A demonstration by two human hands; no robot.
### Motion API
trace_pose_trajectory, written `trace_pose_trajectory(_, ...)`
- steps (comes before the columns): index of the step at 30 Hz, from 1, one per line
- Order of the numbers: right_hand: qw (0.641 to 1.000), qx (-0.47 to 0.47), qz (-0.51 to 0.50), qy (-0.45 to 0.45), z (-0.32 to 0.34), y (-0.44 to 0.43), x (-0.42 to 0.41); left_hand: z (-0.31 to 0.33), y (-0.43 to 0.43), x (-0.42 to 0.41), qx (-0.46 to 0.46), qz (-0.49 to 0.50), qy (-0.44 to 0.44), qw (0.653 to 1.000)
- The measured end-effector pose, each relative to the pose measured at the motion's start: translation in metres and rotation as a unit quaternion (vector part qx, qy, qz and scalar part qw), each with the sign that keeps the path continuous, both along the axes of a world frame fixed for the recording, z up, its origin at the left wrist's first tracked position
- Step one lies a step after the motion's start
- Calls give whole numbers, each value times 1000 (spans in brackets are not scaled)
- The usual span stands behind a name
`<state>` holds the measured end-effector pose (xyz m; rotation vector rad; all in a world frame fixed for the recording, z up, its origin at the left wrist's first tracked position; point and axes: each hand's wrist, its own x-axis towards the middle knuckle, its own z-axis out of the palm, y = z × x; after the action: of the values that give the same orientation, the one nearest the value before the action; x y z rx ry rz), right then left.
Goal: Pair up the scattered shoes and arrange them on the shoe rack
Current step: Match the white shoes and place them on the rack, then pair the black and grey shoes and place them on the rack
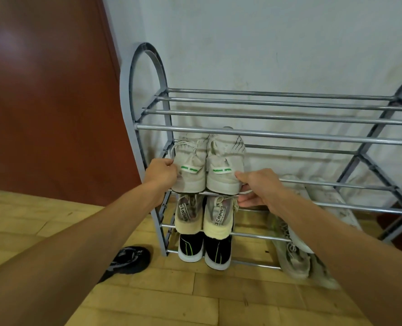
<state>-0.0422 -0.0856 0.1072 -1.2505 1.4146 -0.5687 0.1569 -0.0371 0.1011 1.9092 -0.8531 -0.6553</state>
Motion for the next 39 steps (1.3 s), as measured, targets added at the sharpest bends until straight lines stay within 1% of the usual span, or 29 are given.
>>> trace_pose_trajectory(4,1000,-15,8,14,10,18,1,13,20,-2,19,-60,2,998)
trace_pose_trajectory(6,995,-82,-10,62,13,30,-1,21,39,-4,31,-95,-7,995)
trace_pose_trajectory(8,971,-189,-21,146,16,42,1,29,63,-4,40,-132,-21,990)
trace_pose_trajectory(10,944,-265,1,198,22,63,10,34,90,0,47,-158,-31,986)
trace_pose_trajectory(13,901,-343,101,245,21,102,27,30,130,20,65,-175,-19,982)
trace_pose_trajectory(15,857,-374,211,285,8,125,41,20,155,38,88,-185,-4,979)
trace_pose_trajectory(16,834,-368,273,308,0,135,49,13,167,47,102,-189,-3,977)
trace_pose_trajectory(18,802,-316,370,348,-19,149,69,-4,187,68,135,-186,-13,973)
trace_pose_trajectory(21,766,-248,458,376,-45,166,102,-36,209,99,170,-164,4,972)
trace_pose_trajectory(25,742,-171,523,383,-77,171,144,-83,214,137,218,-127,26,967)
trace_pose_trajectory(28,738,-146,536,383,-103,161,168,-118,201,150,210,-95,67,971)
trace_pose_trajectory(29,737,-137,541,381,-114,156,174,-130,195,151,218,-94,55,970)
trace_pose_trajectory(31,732,-122,552,379,-140,141,184,-154,181,152,256,-108,5,961)
trace_pose_trajectory(32,730,-116,558,377,-152,134,187,-167,174,154,271,-128,-27,954)
trace_pose_trajectory(35,720,-104,580,367,-180,113,192,-212,151,166,281,-187,-80,938)
trace_pose_trajectory(36,717,-101,586,363,-189,107,193,-226,141,170,290,-209,-116,927)
trace_pose_trajectory(37,715,-101,591,359,-199,100,193,-241,131,175,307,-227,-162,910)
trace_pose_trajectory(38,713,-103,595,355,-209,94,191,-254,122,179,336,-244,-216,883)
trace_pose_trajectory(39,709,-105,599,356,-220,89,189,-265,114,182,369,-266,-273,848)
